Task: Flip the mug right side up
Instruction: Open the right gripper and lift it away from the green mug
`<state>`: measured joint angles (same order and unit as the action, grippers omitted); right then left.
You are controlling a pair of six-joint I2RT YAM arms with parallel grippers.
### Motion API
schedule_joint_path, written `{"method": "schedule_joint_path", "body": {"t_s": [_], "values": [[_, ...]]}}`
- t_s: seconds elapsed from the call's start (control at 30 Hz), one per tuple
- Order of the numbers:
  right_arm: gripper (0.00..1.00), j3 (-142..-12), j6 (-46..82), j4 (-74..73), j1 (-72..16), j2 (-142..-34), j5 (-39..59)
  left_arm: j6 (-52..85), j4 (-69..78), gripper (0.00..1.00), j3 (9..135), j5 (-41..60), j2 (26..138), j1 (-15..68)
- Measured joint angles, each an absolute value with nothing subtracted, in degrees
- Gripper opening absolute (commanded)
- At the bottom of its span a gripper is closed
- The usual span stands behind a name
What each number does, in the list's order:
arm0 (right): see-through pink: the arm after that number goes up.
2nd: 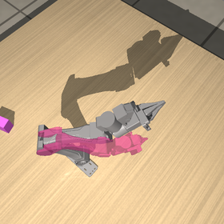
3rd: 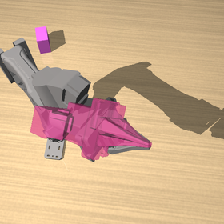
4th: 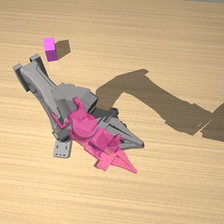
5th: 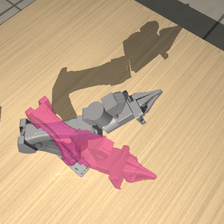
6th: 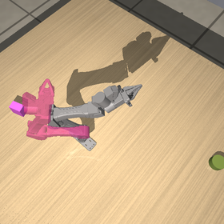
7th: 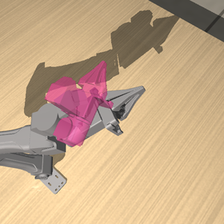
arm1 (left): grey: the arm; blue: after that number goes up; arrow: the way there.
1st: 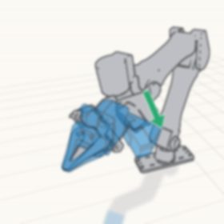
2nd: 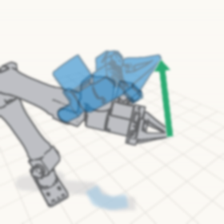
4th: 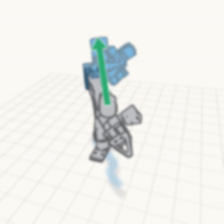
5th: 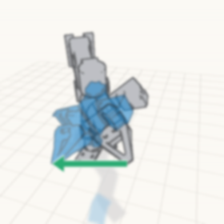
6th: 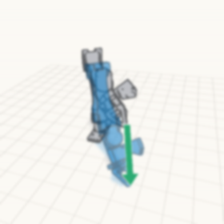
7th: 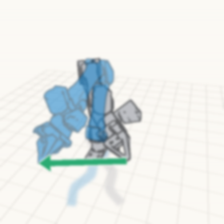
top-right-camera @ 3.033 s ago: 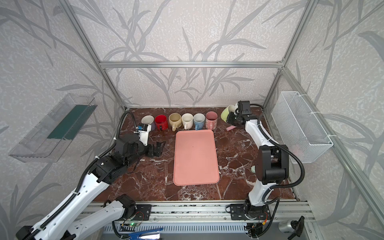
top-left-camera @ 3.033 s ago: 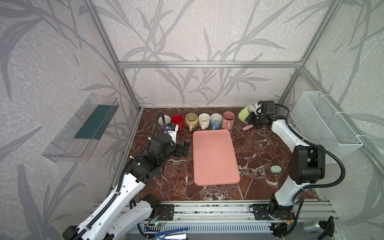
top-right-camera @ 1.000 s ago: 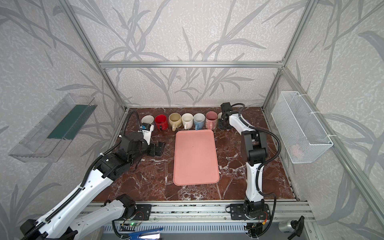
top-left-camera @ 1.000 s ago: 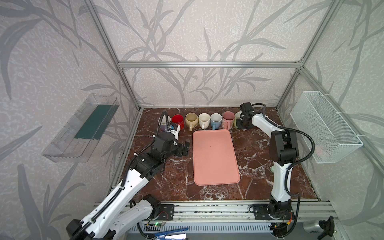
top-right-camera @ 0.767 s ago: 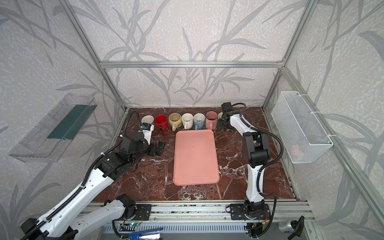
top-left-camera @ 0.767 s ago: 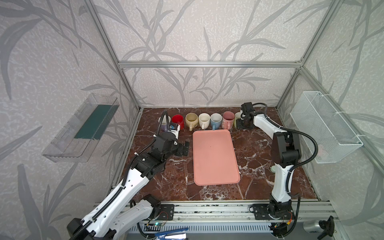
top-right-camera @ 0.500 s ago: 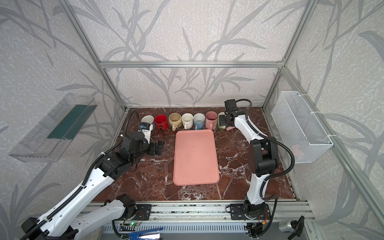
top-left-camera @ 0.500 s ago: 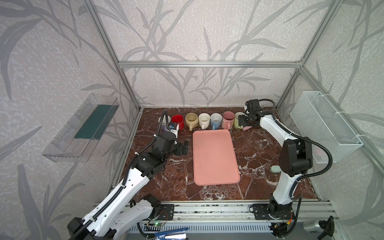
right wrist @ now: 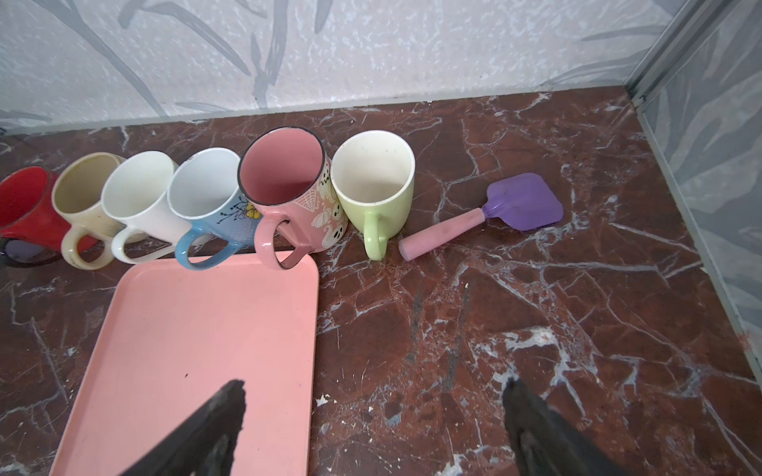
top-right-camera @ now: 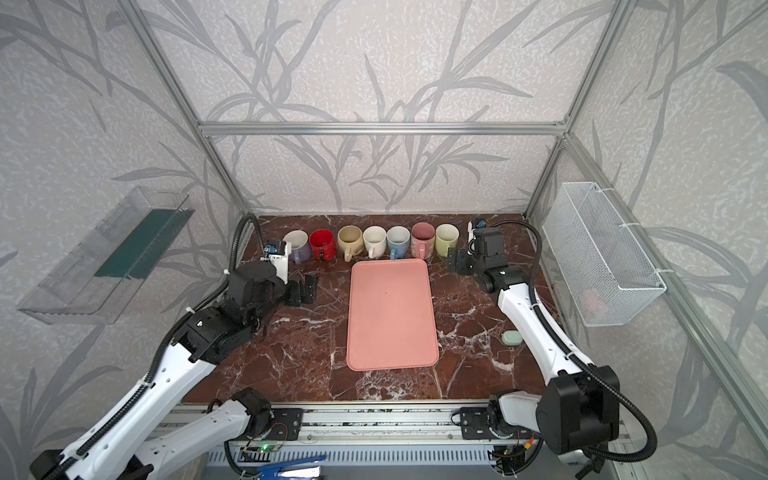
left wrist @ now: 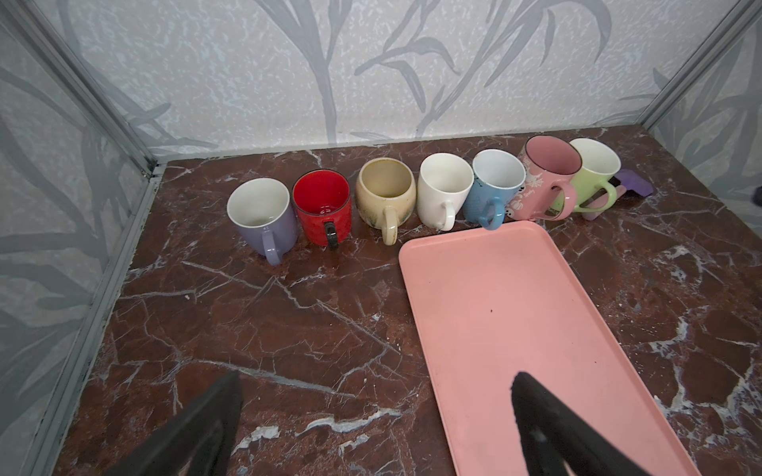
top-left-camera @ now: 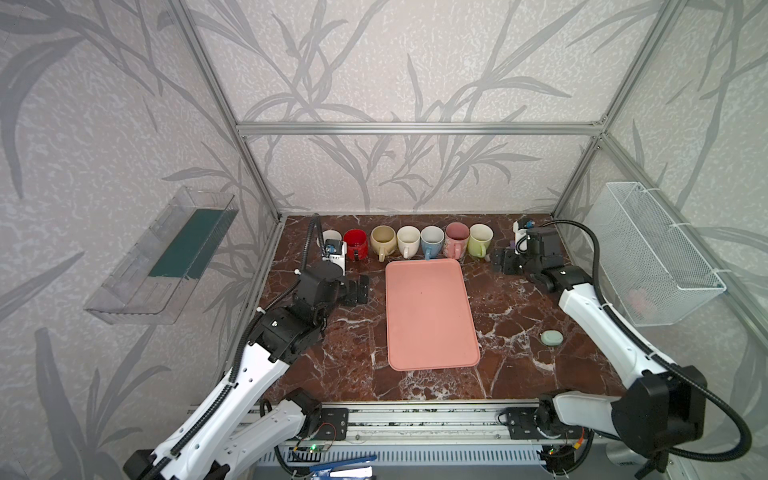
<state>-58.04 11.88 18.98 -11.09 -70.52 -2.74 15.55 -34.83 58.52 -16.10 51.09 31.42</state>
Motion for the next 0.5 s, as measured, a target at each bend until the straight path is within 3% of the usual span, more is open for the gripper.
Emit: {"method": "schedule_joint_path", "body": {"t_s": [0.2, 0.37, 0.5], "values": [[0.99, -44.93, 12.25, 12.6, -11.09, -62.5, -3.6, 20.21, -38.92, 0.99, 58.15, -19.86, 54.68, 31.16], [0.99, -29.3, 11.53, 5.43, -11.09, -55.37, -2.94, 21.3, -35.83, 1.0, 50.41, -25.96, 52.56, 30.59], [0.99, -24.34, 9.41, 1.8, -11.09, -51.18, -4.14, 21.56, -33.67, 0.99, 45.65, -30.26, 52.47, 27.97]]}}
